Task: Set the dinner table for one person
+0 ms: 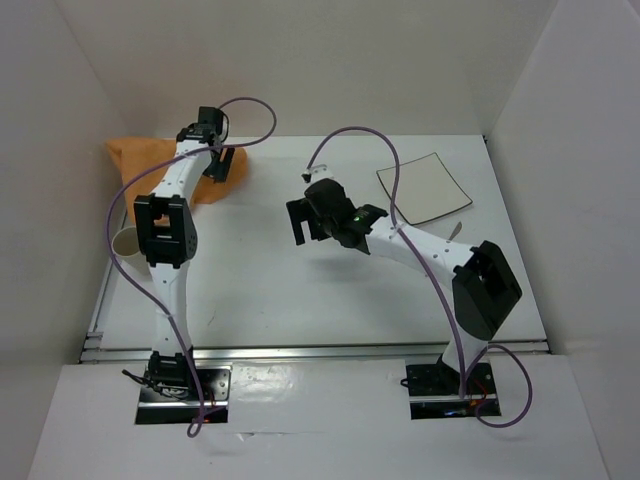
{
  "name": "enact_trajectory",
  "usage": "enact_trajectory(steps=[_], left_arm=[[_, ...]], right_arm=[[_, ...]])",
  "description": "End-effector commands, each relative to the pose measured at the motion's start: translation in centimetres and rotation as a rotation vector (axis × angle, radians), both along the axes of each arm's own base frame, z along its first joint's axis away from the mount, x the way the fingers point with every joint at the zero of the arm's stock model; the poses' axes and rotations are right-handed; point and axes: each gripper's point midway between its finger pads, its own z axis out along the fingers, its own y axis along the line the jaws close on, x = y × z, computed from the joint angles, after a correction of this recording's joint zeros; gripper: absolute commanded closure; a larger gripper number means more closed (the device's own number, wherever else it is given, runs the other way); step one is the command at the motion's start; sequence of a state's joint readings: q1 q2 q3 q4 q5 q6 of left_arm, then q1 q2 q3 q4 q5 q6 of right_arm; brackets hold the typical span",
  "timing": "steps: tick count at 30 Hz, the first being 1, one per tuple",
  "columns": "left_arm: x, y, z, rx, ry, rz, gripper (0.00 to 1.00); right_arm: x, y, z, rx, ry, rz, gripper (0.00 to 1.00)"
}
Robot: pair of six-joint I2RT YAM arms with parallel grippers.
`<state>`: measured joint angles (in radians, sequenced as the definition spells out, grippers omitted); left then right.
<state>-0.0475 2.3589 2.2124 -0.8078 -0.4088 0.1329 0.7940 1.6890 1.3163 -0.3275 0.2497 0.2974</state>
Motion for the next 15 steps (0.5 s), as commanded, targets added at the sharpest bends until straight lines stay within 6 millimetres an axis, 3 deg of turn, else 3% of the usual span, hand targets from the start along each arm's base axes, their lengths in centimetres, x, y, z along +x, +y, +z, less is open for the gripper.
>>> enact_trajectory(steps=[1,6,8,10,11,12,13,14,15], left_arm=[[2.5,2.4,1.2,0.107,-0.103,0.046,0.0],[3.9,3.4,-1.2,0.108,-0.082,0.03,0.04],[4.1,3.4,-2.1,0.117,-0.069,0.017,0.32],[4.6,3.5,-1.8,0.123,-0.088,0.009,0.62],[5.0,3.2,-0.7,0.109,-0.119,0.001,0.93],[5.4,2.9,0.6,0.09,-0.161,0.003,1.0],[5.4,2.9,1.6,0.089,-0.184,0.004,1.0],[5.7,2.6,5.0,0.068,-0.261,0.007,1.0],[5.6,2.6,6.2,0.068,-0.286,0.008,1.0]], right_arm=[[0.5,0.9,0.5,0.025,-0.024,0.03,0.0],[0.6,1.1,0.9,0.046,-0.022,0.017,0.0],[0.7,0.9,1.4,0.055,-0.033,-0.002,0.0],[0.6,0.7,1.7,0.057,-0.032,-0.015,0.0],[0.4,0.5,2.0,0.056,-0.031,-0.015,0.0],[0.4,0.5,2.0,0.063,-0.028,-0.021,0.0],[0.2,0.3,2.2,0.063,-0.027,-0.021,0.0],[0.2,0.3,2.6,0.069,-0.034,-0.021,0.0],[0.0,0.1,2.1,0.059,-0.024,-0.021,0.0]])
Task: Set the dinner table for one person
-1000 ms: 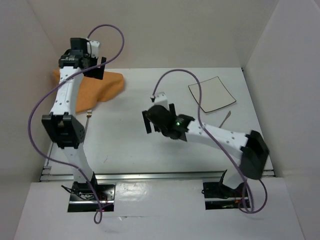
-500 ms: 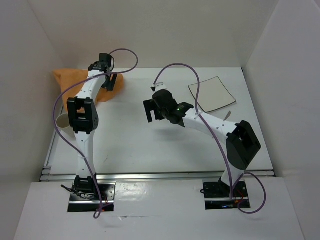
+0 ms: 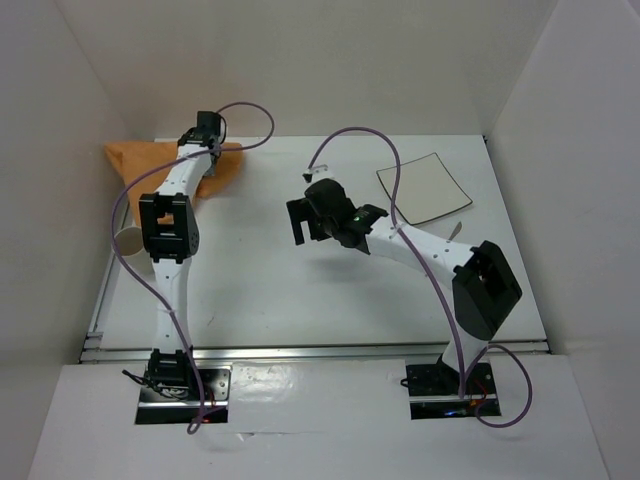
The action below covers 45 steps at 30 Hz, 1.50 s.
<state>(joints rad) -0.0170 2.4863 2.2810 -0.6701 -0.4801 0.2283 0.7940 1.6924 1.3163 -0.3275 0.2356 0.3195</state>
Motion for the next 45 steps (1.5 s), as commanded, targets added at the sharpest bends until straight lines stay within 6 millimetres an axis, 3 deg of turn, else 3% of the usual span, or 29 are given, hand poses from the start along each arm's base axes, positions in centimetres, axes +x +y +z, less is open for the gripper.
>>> enact_trajectory(steps=[1,2,3,6,7,10,11,13,14,17,18,19,21,24,28,29,31,32,33,34,38,41,42,45], left_arm=[[2.1,-0.7,10.6,-0.055,-0.286,-0.001,1.0],[2.1,-0.9,12.3,-0.073,-0.329,-0.003,1.0],[1.6,-1.5,15.7,-0.076,-0.387,-0.015,1.0],[0.5,-3.3,20.3,-0.111,-0.473,-0.056,1.0],[-0.5,-3.7,23.3,-0.137,-0.527,-0.075,1.0],[-1.8,-7.2,27.6,-0.2,-0.595,-0.181,1.0],[-3.0,-8.5,30.1,-0.217,-0.634,-0.219,1.0],[-4.6,-10.4,32.6,-0.25,-0.66,-0.279,1.0],[-6.1,-11.7,35.6,-0.276,-0.716,-0.331,1.0],[-9.4,-17.3,38.6,-0.343,-0.743,-0.491,1.0],[-11.5,-20.0,40.2,-0.379,-0.76,-0.57,1.0],[-12.7,-21.6,41.0,-0.414,-0.765,-0.617,1.0],[-15.6,-25.3,41.9,-0.509,-0.736,-0.713,1.0],[-18.5,-28.2,42.0,-0.624,-0.684,-0.779,1.0],[-19.4,-30.1,37.4,-0.691,-0.535,-0.828,1.0],[-19.1,-30.2,34.1,-0.667,-0.456,-0.823,1.0],[-18.6,-29.6,31.0,-0.617,-0.391,-0.794,1.0],[-17.9,-29.4,27.2,-0.565,-0.302,-0.789,1.0],[-17.9,-29.2,25.4,-0.536,-0.25,-0.802,1.0],[-18.0,-29.1,23.3,-0.513,-0.195,-0.809,1.0],[-19.6,-27.9,11.6,-0.417,0.111,-0.853,1.0],[-21.7,-27.5,6.0,-0.422,0.301,-0.877,0.98],[-23.4,-27.3,4.3,-0.442,0.386,-0.894,0.98],[-27.6,-27.9,3.1,-0.544,0.516,-1.019,0.95]], right_arm=[[0.1,-0.5,2.3,0.036,-0.045,-0.026,0.0],[0.0,-0.5,2.7,0.049,-0.048,-0.031,0.0],[-0.1,-0.6,2.2,0.048,-0.037,-0.037,0.0],[-0.4,-0.8,2.7,0.068,-0.047,-0.042,0.0],[-0.6,-1.0,2.1,0.066,-0.033,-0.05,0.0],[-0.7,-1.3,3.3,0.099,-0.051,-0.074,0.0],[-1.0,-1.6,2.9,0.101,-0.042,-0.08,0.0],[-1.3,-2.5,3.4,0.1,-0.049,-0.113,0.0],[-1.3,-3.1,3.2,0.093,-0.049,-0.147,0.0],[-2.1,-5.4,2.9,0.072,-0.047,-0.229,0.0],[-2.5,-6.3,3.3,0.07,-0.048,-0.256,0.0],[-2.8,-6.9,3.4,0.086,-0.041,-0.297,0.0],[-3.7,-9.4,3.9,0.069,-0.054,-0.385,0.0],[-5.2,-12.8,4.8,0.085,-0.074,-0.517,0.0],[-7.6,-17.1,6.2,0.124,-0.1,-0.663,0.0],[-8.1,-18.0,6.4,0.143,-0.107,-0.703,0.0],[-9.2,-19.3,7.7,0.187,-0.129,-0.714,0.0],[-9.6,-19.7,7.7,0.187,-0.13,-0.714,0.0],[-9.9,-20.0,7.8,0.188,-0.136,-0.708,0.0],[-10.2,-20.1,8.5,0.221,-0.142,-0.701,0.0],[-10.0,-19.0,8.5,0.201,-0.137,-0.62,0.0],[-8.9,-17.1,7.8,0.151,-0.12,-0.547,0.0],[-8.5,-16.8,7.9,0.139,-0.119,-0.541,0.0],[-7.8,-16.2,6.7,0.088,-0.09,-0.555,0.0]])
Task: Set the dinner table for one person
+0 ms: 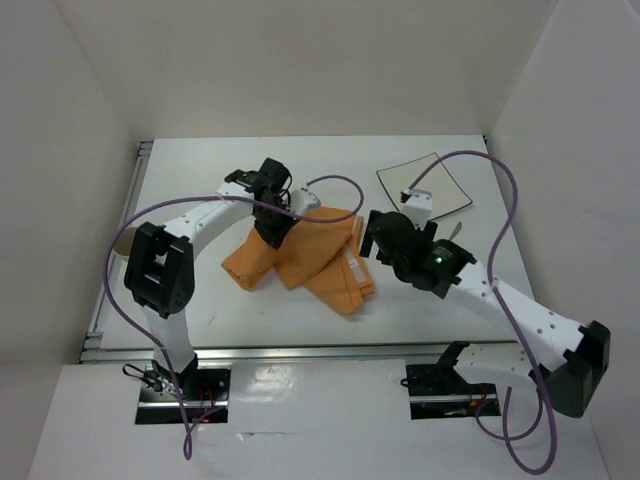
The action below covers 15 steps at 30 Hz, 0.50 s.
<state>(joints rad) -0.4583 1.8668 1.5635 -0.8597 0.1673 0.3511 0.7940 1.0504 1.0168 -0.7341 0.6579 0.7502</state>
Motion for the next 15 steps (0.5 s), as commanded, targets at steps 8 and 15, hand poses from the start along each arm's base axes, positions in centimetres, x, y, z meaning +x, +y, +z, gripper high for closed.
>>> enact_trajectory(steps=[8,15], left_arm=[[-15.5,-0.6,2.4,-0.097,0.122,-0.564,0.0],[-7.2,2.5,10.8,-0.388,-0.1,-0.063,0.0]], right_arm=[[3.3,1.9,0.4,0.081,-0.075,0.012,0.0],[7.4,2.6,-3.5,0.094,0.053,0.087,0.0]])
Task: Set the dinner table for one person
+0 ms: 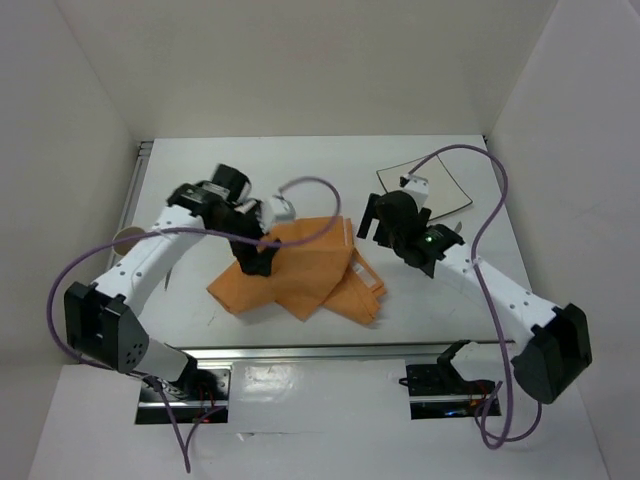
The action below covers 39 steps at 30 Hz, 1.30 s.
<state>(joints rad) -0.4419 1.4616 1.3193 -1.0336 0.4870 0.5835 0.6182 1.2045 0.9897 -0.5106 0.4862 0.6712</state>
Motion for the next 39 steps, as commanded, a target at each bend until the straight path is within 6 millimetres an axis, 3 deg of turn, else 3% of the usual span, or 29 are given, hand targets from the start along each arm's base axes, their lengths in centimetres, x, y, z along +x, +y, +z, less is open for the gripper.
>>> enact_trajectory(steps=[1,3,5,7,8,9,11,12,14,16,19,20,21,25,27,32,34,35,37,39], left_arm=[[6.0,2.9,4.6,-0.13,-0.112,0.365,0.01],[6.5,4.9,3.2,-0.037,-0.114,0.464,0.08],[5.9,7.4,0.2,0.098,-0.092,0.548,0.16],[5.1,8.8,-1.8,0.179,-0.068,0.582,0.17],[4.5,10.2,-3.7,0.247,-0.038,0.634,0.19],[4.4,11.0,-4.3,0.272,-0.037,0.654,0.2],[3.5,12.6,-6.3,0.337,0.0,0.718,0.2],[3.4,13.4,-7.0,0.357,0.025,0.75,0.2],[3.4,14.3,-8.0,0.378,0.042,0.795,0.2],[3.9,15.4,-9.2,0.401,0.06,0.83,0.2],[3.6,16.4,-11.1,0.411,0.139,0.871,0.2],[3.6,16.3,-11.4,0.397,0.163,0.873,0.2],[3.4,15.7,-12.0,0.37,0.189,0.846,0.2],[2.1,16.1,-14.4,0.386,0.287,0.802,0.22],[1.5,15.4,-15.0,0.347,0.34,0.752,0.23],[0.4,15.8,-17.2,0.456,0.39,0.708,0.22],[0.2,15.7,-18.0,0.458,0.414,0.702,0.28],[0.3,15.5,-18.4,0.453,0.433,0.697,0.4],[0.3,14.7,-18.2,0.419,0.472,0.677,0.54],[0.0,14.1,-18.2,0.397,0.509,0.656,0.79]], right_arm=[[2.9,2.2,-0.9,0.048,0.026,0.135,0.0],[4.8,3.3,-1.6,0.05,0.028,0.184,0.0],[6.3,4.4,-1.4,0.053,0.017,0.242,0.0],[8.2,5.0,-3.0,0.045,0.035,0.262,0.0],[9.0,5.9,-2.5,0.05,0.022,0.301,0.0],[9.5,6.5,-4.3,0.04,0.057,0.32,0.0],[11.0,7.1,-4.6,0.049,0.057,0.347,0.0],[11.4,7.3,-6.4,0.038,0.095,0.346,0.0],[12.3,7.0,-7.3,0.047,0.119,0.353,0.0],[12.3,6.9,-9.4,0.051,0.17,0.372,0.0],[12.3,7.5,-10.8,0.121,0.185,0.442,0.0],[12.3,7.8,-10.7,0.118,0.173,0.479,0.0],[11.8,8.3,-11.5,0.129,0.19,0.515,0.0],[10.5,9.1,-13.9,0.141,0.247,0.576,0.0],[10.0,9.3,-14.3,0.152,0.246,0.601,0.0],[9.9,8.9,-16.6,0.113,0.288,0.57,0.01],[10.1,8.7,-17.2,0.103,0.295,0.56,0.03],[10.2,8.9,-17.3,0.109,0.297,0.567,0.08],[10.8,8.5,-17.7,0.13,0.3,0.563,0.31],[11.3,8.1,-17.6,0.133,0.29,0.553,0.49]])
